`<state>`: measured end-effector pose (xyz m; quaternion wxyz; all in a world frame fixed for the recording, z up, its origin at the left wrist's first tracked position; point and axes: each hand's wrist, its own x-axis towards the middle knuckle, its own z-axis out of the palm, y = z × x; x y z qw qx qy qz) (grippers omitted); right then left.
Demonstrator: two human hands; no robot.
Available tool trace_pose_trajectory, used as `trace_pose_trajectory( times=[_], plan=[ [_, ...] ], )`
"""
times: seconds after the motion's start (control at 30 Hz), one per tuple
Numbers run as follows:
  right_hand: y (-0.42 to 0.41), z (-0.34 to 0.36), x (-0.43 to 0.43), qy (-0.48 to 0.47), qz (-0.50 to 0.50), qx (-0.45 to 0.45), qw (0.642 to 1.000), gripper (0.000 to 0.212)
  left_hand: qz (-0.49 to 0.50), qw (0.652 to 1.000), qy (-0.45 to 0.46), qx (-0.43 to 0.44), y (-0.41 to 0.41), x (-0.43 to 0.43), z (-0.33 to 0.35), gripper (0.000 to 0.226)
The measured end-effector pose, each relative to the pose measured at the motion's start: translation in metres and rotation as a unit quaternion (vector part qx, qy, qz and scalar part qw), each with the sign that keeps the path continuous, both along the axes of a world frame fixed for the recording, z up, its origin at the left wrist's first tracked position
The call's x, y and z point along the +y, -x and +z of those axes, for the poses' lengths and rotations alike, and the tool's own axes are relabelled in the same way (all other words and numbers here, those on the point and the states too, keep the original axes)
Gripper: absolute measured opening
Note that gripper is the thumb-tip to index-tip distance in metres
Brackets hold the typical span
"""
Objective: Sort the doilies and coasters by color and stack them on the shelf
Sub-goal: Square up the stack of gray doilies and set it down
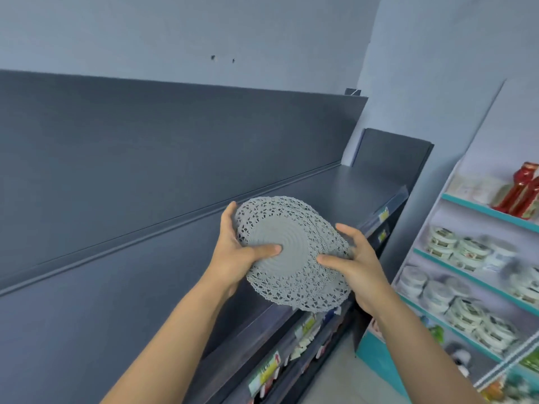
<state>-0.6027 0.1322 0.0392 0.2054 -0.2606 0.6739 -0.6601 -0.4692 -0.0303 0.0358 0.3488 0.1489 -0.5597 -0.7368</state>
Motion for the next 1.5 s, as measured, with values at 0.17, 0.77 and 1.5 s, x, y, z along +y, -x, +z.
trace_pose_trajectory(
  times=[0.17, 0.77, 1.5],
  plan=[
    [0.058, -0.017, -0.047, -0.003, 0.052, -0.01, 0.999, 0.069, 0.074, 0.996, -0.024, -0.032, 0.04, -0.025, -0.017, 0.103],
    [0.153, -0.005, -0.255, 0.1, 0.352, 0.103, 0.925, 0.065, 0.412, 0.909, 0.041, -0.037, 0.09, -0.108, -0.002, 0.09],
    [0.164, -0.021, -0.27, 0.153, 0.407, 0.059, 0.899, 0.074, 0.382, 0.913, 0.121, -0.074, 0.092, -0.117, -0.028, 0.053]
  ],
)
